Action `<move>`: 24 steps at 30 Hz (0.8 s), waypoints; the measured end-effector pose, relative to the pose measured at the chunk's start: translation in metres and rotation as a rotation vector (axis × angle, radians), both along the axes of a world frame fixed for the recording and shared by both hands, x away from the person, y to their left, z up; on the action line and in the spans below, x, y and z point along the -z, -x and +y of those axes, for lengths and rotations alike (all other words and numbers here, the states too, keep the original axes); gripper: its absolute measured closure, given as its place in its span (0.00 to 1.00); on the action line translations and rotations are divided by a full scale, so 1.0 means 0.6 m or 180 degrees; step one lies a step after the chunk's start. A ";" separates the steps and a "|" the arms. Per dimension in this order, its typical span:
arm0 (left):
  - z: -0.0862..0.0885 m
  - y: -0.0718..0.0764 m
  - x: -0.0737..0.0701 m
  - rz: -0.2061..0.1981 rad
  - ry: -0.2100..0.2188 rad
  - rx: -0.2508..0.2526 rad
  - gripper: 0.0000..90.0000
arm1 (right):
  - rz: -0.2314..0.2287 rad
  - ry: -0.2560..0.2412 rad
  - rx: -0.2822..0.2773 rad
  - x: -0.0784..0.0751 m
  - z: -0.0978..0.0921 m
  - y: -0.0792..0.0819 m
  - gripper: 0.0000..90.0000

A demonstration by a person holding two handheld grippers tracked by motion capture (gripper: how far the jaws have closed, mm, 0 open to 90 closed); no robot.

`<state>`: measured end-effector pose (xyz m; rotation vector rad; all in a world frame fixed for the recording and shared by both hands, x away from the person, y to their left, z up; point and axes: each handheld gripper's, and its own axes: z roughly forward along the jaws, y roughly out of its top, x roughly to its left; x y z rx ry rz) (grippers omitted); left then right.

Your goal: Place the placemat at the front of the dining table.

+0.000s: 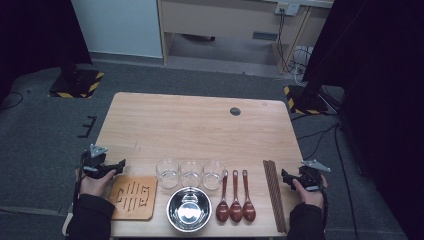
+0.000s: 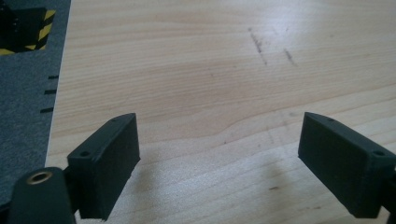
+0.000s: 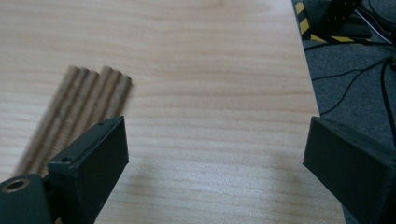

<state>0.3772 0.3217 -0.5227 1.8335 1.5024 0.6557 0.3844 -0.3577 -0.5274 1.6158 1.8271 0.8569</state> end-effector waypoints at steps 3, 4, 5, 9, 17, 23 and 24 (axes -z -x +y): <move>-0.002 0.006 -0.011 -0.0045 0.0037 0.0035 0.15 | -0.0089 0.0010 -0.0013 -0.014 0.004 0.005 0.08; -0.003 0.009 -0.017 -0.0062 0.0054 0.0055 0.15 | -0.0106 0.0006 -0.0020 -0.019 0.006 0.007 0.08; -0.004 0.012 -0.021 -0.0079 0.0067 0.0076 0.16 | -0.0158 -0.0005 -0.0028 -0.026 0.008 0.009 0.08; -0.009 0.019 -0.032 -0.0125 0.0076 0.0125 0.16 | -0.0266 -0.0046 -0.0047 -0.043 0.016 0.013 0.08; -0.014 0.043 -0.062 -0.0255 0.0153 0.0230 0.17 | -0.0502 -0.0124 -0.0111 -0.086 0.038 0.026 0.06; -0.019 0.055 -0.074 -0.0321 0.0183 0.0271 0.17 | -0.0610 -0.0152 -0.0187 -0.107 0.053 0.034 0.06; -0.020 0.056 -0.076 -0.0334 0.0183 0.0282 0.17 | -0.0625 -0.0155 -0.0188 -0.109 0.055 0.035 0.06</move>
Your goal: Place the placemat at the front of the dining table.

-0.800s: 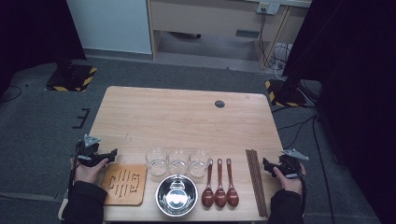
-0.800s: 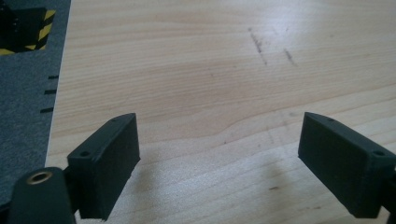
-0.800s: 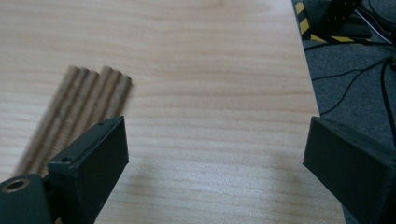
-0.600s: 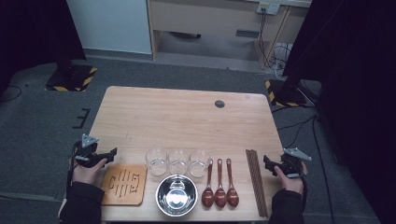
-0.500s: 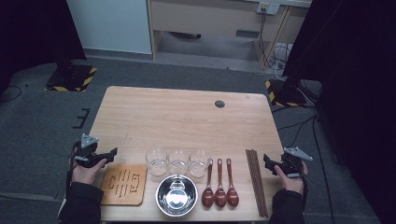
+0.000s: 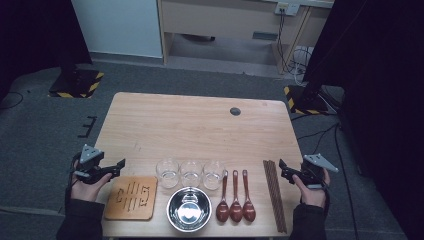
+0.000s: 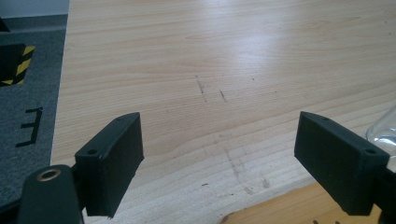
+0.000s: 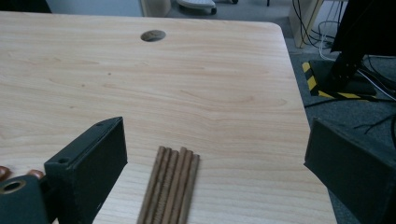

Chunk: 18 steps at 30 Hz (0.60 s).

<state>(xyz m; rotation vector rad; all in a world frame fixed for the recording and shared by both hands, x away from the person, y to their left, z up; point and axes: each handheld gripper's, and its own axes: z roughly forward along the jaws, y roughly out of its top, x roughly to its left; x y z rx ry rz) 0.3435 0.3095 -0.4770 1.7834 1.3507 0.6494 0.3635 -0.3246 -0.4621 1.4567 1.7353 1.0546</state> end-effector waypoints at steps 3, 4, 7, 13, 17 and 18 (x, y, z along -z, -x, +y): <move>-0.003 0.003 -0.004 -0.0015 0.0016 0.0027 0.17 | -0.0024 0.0004 -0.0031 -0.008 0.009 0.002 0.06; -0.004 0.005 -0.005 -0.0021 0.0030 0.0037 0.17 | -0.0038 0.0001 -0.0044 -0.010 0.012 0.003 0.06; -0.007 0.009 -0.009 -0.0050 0.0028 0.0064 0.17 | -0.0115 -0.0025 -0.0081 -0.018 0.021 0.007 0.06; -0.013 0.014 -0.013 -0.0059 0.0054 0.0092 0.16 | -0.0214 -0.0056 -0.0169 -0.038 0.044 0.013 0.05; -0.020 0.017 -0.014 -0.0073 0.0053 0.0111 0.16 | -0.0289 -0.0060 -0.0298 -0.053 0.065 0.017 0.05; -0.022 0.018 -0.015 -0.0078 0.0053 0.0119 0.16 | -0.0306 -0.0062 -0.0325 -0.057 0.070 0.018 0.05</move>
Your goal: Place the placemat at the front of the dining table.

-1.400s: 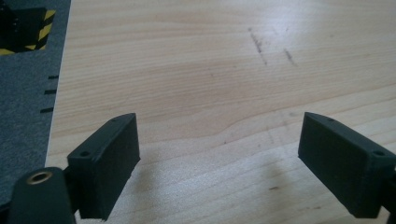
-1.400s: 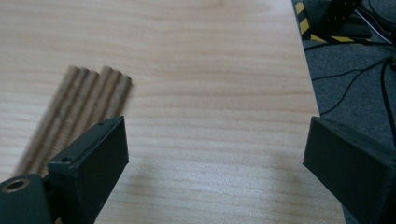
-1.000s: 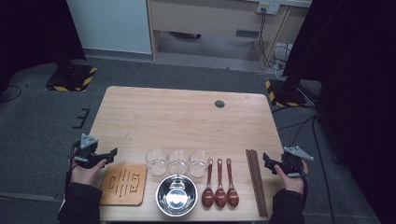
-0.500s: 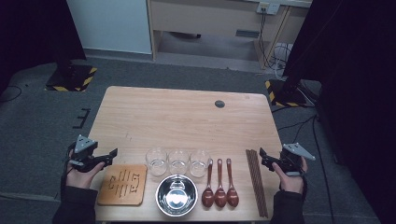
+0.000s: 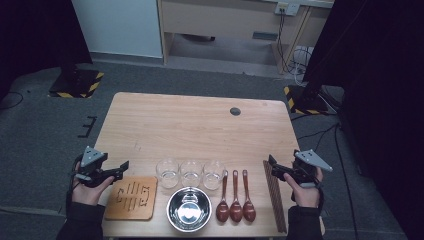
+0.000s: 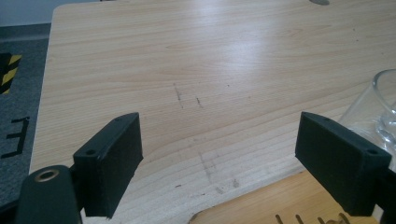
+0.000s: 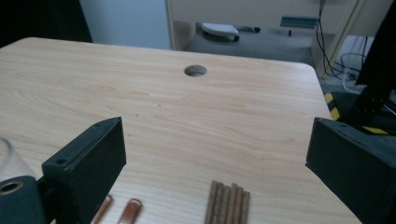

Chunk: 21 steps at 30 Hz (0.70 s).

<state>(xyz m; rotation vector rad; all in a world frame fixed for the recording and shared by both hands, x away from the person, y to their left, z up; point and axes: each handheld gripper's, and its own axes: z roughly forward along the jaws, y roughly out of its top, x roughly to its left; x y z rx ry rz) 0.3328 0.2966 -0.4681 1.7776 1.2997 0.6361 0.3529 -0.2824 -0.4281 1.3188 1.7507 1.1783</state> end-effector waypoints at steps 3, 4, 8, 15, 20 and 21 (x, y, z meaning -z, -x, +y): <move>-0.004 0.003 -0.002 -0.0015 -0.0004 0.0026 0.16 | -0.0031 0.0028 -0.0071 -0.012 0.016 0.000 0.05; -0.004 0.003 -0.002 -0.0015 -0.0004 0.0026 0.16 | -0.0031 0.0028 -0.0071 -0.012 0.016 0.000 0.05; -0.010 0.007 -0.002 -0.0006 -0.0004 0.0064 0.16 | -0.0110 0.0084 -0.0160 -0.036 0.044 0.000 0.05; -0.011 0.010 0.002 0.0000 -0.0029 0.0062 0.16 | -0.0185 0.0066 -0.0220 -0.059 0.081 -0.001 0.04; -0.007 0.013 0.005 0.0005 -0.0016 0.0045 0.15 | -0.0224 0.0074 -0.0255 -0.070 0.105 -0.004 0.04; -0.006 0.013 0.006 0.0007 -0.0017 0.0042 0.15 | -0.0227 0.0071 -0.0271 -0.072 0.111 -0.004 0.04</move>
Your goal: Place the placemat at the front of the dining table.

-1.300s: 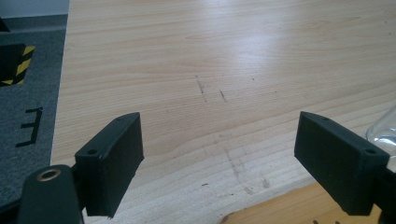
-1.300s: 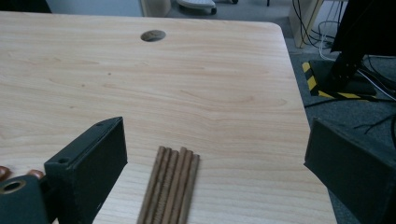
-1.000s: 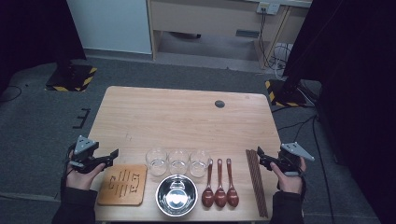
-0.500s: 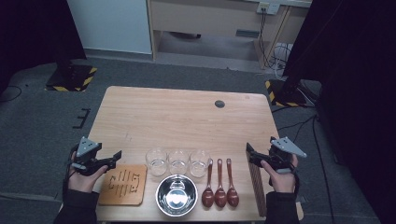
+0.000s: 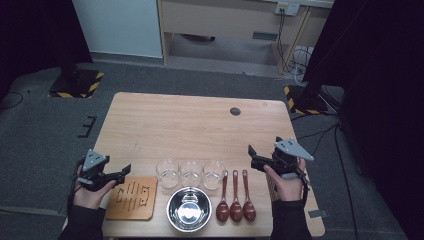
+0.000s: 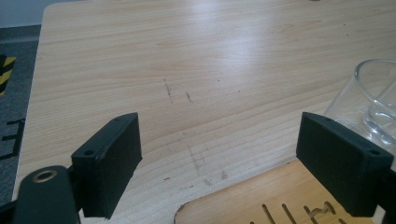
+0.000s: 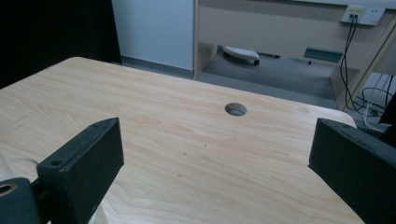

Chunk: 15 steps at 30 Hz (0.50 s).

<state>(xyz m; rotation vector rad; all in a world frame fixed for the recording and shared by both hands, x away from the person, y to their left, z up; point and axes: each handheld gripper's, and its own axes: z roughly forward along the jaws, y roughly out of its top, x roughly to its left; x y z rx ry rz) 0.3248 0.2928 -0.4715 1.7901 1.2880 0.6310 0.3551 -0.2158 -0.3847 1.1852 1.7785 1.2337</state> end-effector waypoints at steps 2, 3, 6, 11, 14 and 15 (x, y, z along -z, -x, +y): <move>0.001 0.001 0.001 0.0001 0.0003 -0.0004 0.15 | -0.0012 0.0003 -0.0030 -0.003 0.009 -0.001 0.04; 0.002 0.001 0.002 0.0002 0.0001 -0.0008 0.15 | 0.0001 0.0001 -0.0047 -0.005 0.015 -0.001 0.03; 0.003 0.001 0.003 0.0005 -0.0007 -0.0010 0.14 | -0.0005 0.0015 -0.0094 -0.009 0.030 -0.004 0.03; 0.005 0.001 0.005 0.0022 0.0005 -0.0010 0.14 | -0.0014 0.0030 -0.0158 -0.013 0.057 -0.006 0.03; 0.007 0.002 0.006 0.0010 0.0003 -0.0021 0.14 | 0.0008 0.0061 -0.0196 -0.015 0.074 -0.007 0.03; 0.007 0.002 0.006 0.0009 0.0008 -0.0027 0.14 | 0.0018 0.0073 -0.0204 -0.015 0.078 -0.007 0.03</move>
